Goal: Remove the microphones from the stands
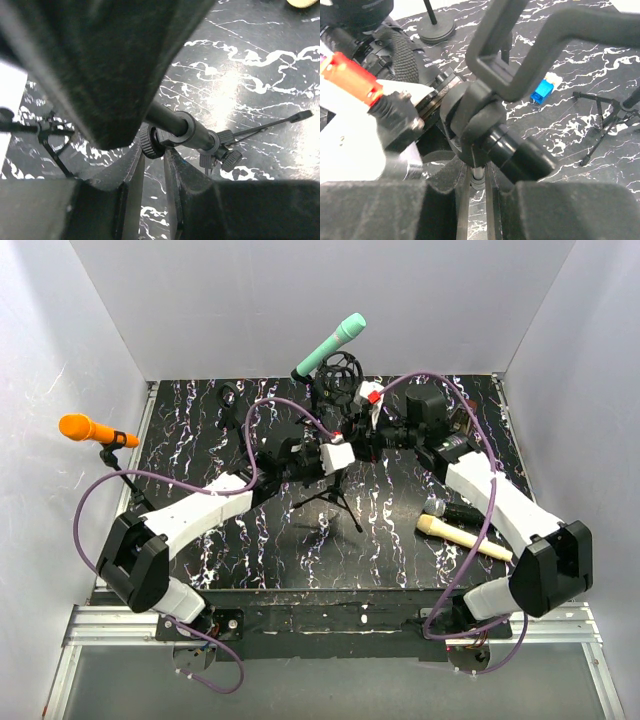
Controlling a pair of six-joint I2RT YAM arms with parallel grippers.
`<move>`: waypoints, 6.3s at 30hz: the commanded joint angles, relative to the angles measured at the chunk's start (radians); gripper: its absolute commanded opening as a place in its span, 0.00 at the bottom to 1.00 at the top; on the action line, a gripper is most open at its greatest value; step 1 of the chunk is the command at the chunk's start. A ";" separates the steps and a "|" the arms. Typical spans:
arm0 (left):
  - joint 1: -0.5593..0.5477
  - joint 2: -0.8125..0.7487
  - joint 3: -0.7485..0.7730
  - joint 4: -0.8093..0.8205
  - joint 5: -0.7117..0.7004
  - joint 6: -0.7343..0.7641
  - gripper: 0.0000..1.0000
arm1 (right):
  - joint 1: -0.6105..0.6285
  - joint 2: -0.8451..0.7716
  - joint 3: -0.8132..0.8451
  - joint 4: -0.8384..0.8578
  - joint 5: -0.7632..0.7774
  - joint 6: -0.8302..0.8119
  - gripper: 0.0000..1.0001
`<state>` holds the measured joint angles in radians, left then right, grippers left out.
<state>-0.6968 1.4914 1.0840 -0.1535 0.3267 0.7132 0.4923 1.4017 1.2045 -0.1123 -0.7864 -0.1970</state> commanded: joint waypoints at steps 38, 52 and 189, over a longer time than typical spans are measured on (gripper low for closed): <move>0.069 -0.105 -0.115 0.068 0.448 0.491 0.38 | 0.000 0.106 0.129 -0.247 -0.307 -0.269 0.10; 0.057 -0.069 -0.099 -0.024 0.485 0.581 0.40 | 0.000 0.108 0.119 -0.216 -0.304 -0.237 0.10; 0.128 -0.447 -0.276 -0.423 0.161 0.101 0.98 | -0.187 0.252 0.095 0.198 0.189 0.269 0.31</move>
<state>-0.5732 1.0763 0.8253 -0.5945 0.4652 0.8219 0.3023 1.7115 1.3102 0.0616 -0.6125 0.0341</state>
